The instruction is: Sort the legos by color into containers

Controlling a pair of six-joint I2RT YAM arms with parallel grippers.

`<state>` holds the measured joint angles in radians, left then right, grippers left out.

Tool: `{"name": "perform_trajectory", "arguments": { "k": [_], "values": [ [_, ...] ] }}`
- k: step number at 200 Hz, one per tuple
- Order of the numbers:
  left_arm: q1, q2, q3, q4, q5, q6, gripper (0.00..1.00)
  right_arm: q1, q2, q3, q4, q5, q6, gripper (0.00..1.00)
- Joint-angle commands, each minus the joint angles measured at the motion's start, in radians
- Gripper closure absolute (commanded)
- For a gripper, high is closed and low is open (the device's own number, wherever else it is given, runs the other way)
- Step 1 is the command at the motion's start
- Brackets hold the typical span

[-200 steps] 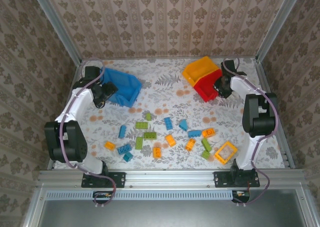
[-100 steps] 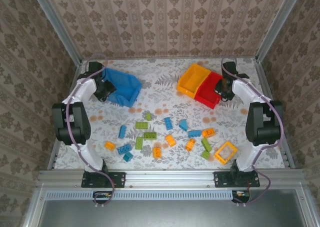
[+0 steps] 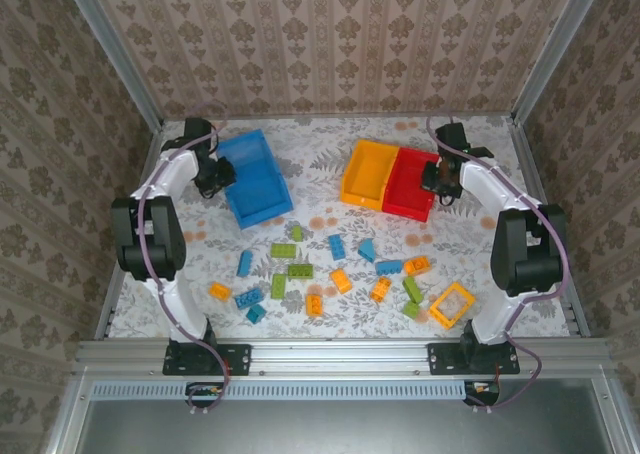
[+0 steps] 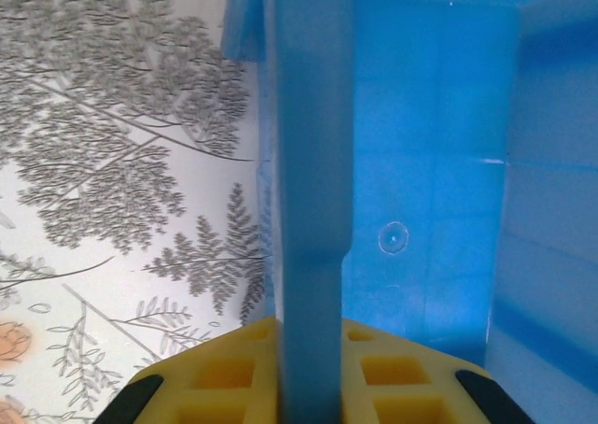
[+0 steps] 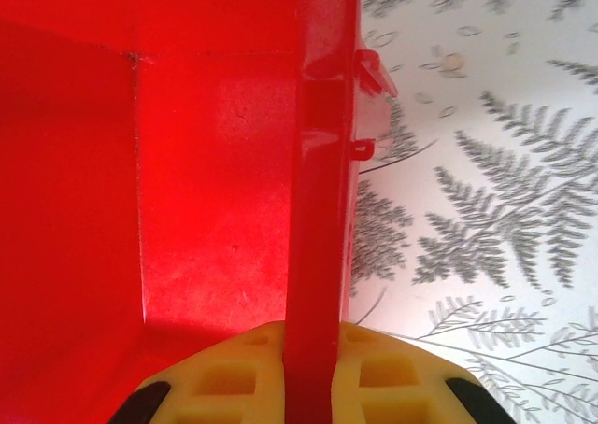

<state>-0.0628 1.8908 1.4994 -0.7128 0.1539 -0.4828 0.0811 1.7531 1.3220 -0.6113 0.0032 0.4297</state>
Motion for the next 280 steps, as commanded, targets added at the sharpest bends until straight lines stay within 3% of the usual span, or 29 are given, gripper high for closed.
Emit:
{"name": "perform_trajectory", "arguments": {
  "k": [1,77,170,219,253,280],
  "values": [
    [-0.057,0.049,0.063,-0.024,0.055,0.102,0.88,0.039,0.025,0.041,-0.011,-0.074,-0.073,0.90],
    [-0.148,0.162,0.224,-0.096,0.053,0.190,0.95,0.098,0.172,0.147,-0.016,-0.158,-0.101,0.91],
    [-0.156,0.159,0.246,-0.175,-0.003,0.256,0.96,0.098,0.260,0.251,-0.061,-0.196,-0.162,0.86],
    [-0.167,0.157,0.270,-0.195,-0.012,0.247,0.73,0.098,0.239,0.228,-0.067,-0.163,-0.137,0.69],
    [-0.168,0.113,0.269,-0.204,-0.031,0.220,0.58,0.096,0.154,0.185,-0.058,-0.106,-0.095,0.49],
    [-0.167,0.054,0.254,-0.204,-0.058,0.186,0.47,0.095,0.062,0.156,-0.067,-0.059,-0.068,0.44]
  ]
}}
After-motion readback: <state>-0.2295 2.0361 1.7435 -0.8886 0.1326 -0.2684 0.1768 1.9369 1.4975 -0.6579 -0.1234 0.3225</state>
